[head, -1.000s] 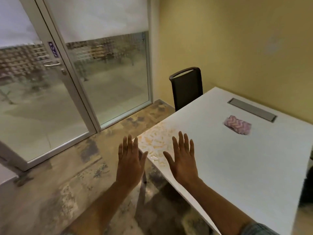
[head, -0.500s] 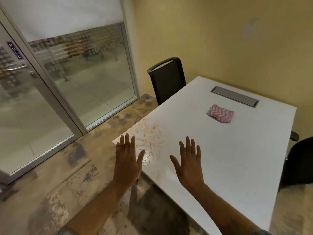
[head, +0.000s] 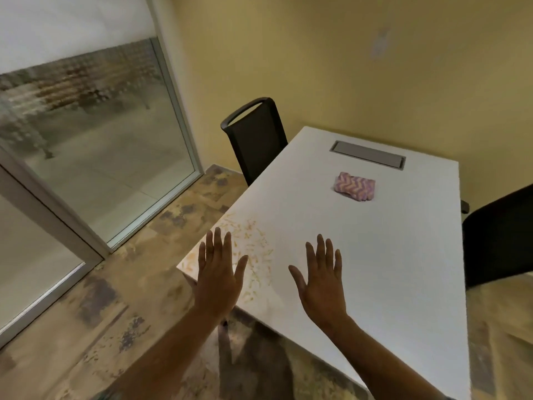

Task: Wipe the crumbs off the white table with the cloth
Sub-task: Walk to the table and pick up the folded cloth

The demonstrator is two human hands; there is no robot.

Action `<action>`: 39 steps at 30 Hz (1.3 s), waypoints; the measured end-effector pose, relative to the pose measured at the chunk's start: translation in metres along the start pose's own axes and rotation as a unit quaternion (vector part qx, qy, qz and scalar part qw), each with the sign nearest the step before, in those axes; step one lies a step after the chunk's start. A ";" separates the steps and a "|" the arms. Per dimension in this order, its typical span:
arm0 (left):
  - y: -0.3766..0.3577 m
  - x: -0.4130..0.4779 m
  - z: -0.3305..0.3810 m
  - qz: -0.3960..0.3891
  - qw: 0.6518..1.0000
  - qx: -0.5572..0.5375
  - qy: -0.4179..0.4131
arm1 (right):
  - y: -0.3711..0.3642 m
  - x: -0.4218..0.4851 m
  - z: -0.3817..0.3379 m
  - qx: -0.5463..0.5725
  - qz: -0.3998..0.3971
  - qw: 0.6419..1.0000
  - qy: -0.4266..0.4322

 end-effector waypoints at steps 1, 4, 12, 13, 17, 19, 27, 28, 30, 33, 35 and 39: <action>0.003 0.006 -0.006 0.000 1.000 -0.003 -0.008 | -0.002 0.002 -0.008 -0.002 0.004 1.000 -0.011; 0.011 0.026 -0.026 -0.008 0.999 -0.012 -0.032 | -0.008 0.010 -0.035 0.008 0.008 0.999 -0.047; 0.017 0.077 -0.059 -0.032 0.994 -0.028 -0.102 | -0.014 0.028 -0.078 0.008 0.041 0.992 -0.119; 0.015 0.084 -0.058 -0.031 0.993 -0.037 -0.111 | -0.014 0.030 -0.078 0.007 0.044 0.991 -0.123; 0.007 0.108 -0.041 -0.026 0.988 -0.065 -0.139 | -0.010 0.044 -0.070 0.009 0.071 0.987 -0.141; 0.000 0.119 -0.029 -0.031 0.985 -0.065 -0.156 | -0.009 0.053 -0.060 0.008 0.091 0.985 -0.146; -0.034 0.173 0.022 -0.036 0.981 -0.063 -0.180 | -0.016 0.104 0.001 -0.011 0.113 0.979 -0.168; -0.040 0.181 0.030 -0.042 0.980 -0.061 -0.182 | -0.017 0.111 0.010 -0.011 0.113 0.978 -0.174; -0.053 0.195 0.045 -0.055 0.980 -0.053 -0.185 | -0.018 0.123 0.027 -0.004 0.115 0.976 -0.184; -0.073 0.217 0.069 -0.056 0.980 -0.054 -0.183 | -0.020 0.139 0.053 -0.003 0.114 0.974 -0.194; -0.086 0.232 0.083 -0.061 0.979 -0.059 -0.183 | -0.020 0.149 0.070 -0.005 0.109 0.973 -0.203; -0.111 0.264 0.108 -0.054 0.977 -0.069 -0.193 | -0.026 0.173 0.101 -0.007 0.112 0.970 -0.214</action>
Point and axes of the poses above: each hand's wrist, its own x-axis towards the middle knuckle, its own y-axis out of the back of the hand, z = x × y, the point moved 4 cm from there along x, towards the middle knuckle, and after that the axes turned 6 degrees about y, right-handed, at the moved point
